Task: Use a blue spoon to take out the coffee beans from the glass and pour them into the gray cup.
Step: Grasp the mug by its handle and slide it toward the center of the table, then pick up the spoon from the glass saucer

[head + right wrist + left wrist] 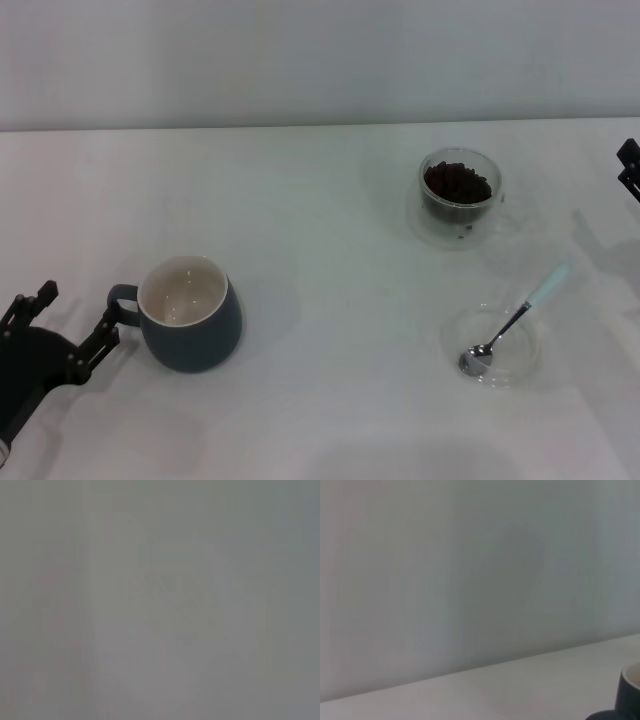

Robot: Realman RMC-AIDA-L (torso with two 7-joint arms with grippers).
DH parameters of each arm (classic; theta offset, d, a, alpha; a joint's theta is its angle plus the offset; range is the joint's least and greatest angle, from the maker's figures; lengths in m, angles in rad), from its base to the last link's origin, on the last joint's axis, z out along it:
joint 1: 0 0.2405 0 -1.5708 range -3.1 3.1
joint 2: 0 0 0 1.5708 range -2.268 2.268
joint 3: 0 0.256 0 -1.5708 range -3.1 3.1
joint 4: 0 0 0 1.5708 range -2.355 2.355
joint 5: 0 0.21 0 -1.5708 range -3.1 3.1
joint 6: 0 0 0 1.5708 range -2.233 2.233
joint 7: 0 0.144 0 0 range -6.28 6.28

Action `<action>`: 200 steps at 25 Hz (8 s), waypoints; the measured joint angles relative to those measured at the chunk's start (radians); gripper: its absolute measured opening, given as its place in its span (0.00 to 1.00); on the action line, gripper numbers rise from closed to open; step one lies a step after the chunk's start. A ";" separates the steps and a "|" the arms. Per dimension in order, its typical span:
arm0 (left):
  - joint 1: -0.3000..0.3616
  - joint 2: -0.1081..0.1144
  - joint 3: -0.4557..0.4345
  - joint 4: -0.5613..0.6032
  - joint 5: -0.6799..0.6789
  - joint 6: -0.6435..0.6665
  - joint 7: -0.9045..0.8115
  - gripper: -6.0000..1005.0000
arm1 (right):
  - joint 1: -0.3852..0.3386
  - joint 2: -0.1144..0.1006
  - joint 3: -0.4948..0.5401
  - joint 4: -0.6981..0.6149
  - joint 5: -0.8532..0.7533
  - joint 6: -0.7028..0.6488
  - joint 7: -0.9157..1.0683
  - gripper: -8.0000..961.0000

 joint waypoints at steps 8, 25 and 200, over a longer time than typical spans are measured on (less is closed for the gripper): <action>-0.036 0.000 0.000 0.001 0.001 -0.040 0.001 0.79 | 0.001 0.000 0.000 -0.004 0.000 0.000 0.000 0.91; -0.053 -0.004 -0.001 0.028 0.014 -0.066 0.077 0.64 | 0.002 0.000 0.000 -0.010 0.002 0.000 0.008 0.91; 0.125 -0.002 -0.014 0.182 -0.321 0.167 0.141 0.74 | -0.038 -0.016 -0.284 -0.087 -0.224 0.208 0.901 0.23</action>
